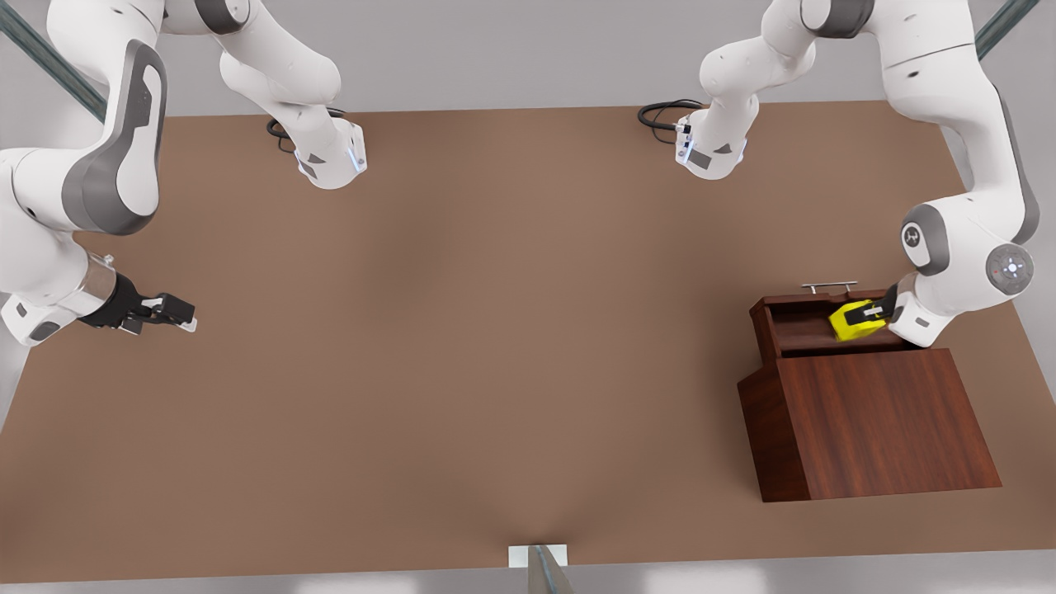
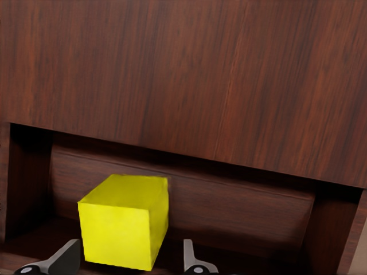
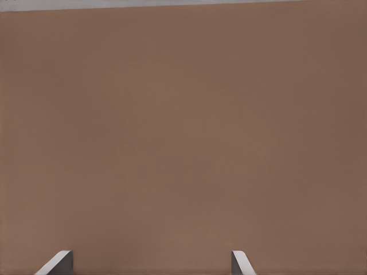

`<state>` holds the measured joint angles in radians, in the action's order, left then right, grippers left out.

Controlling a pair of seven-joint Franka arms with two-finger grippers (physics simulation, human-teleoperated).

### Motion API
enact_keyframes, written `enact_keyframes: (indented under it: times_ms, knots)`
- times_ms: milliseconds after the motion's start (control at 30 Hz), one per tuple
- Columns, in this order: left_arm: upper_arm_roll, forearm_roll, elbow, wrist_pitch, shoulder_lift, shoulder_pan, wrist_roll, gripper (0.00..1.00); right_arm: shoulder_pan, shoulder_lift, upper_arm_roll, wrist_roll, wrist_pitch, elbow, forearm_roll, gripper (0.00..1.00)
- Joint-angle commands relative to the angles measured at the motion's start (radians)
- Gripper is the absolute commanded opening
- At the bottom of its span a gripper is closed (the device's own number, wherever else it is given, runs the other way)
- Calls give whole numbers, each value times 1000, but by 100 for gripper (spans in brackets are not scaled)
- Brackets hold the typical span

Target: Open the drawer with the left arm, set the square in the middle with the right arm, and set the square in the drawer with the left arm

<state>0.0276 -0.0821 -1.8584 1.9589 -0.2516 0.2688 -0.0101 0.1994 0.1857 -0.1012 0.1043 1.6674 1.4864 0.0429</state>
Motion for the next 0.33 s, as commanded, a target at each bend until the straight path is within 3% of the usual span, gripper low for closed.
enact_keyframes:
  times_ms: [0, 67, 167, 300]
  knots:
    - [0, -2, 1, 0, 0, 0, -1, 100, 0, 0, 0, 0, 0, 0, 0, 100]
    - [38, -5, 93, -96, 26, -22, -10, 100, 0, 0, 0, 2, 3, 0, 0, 100]
    - [77, -12, 335, -259, 60, -229, 4, 100, 0, 0, 0, 2, 5, -2, 0, 100]
    - [80, -10, 381, -354, 51, -278, 67, 100, 0, 0, 0, 2, 5, -2, 0, 100]
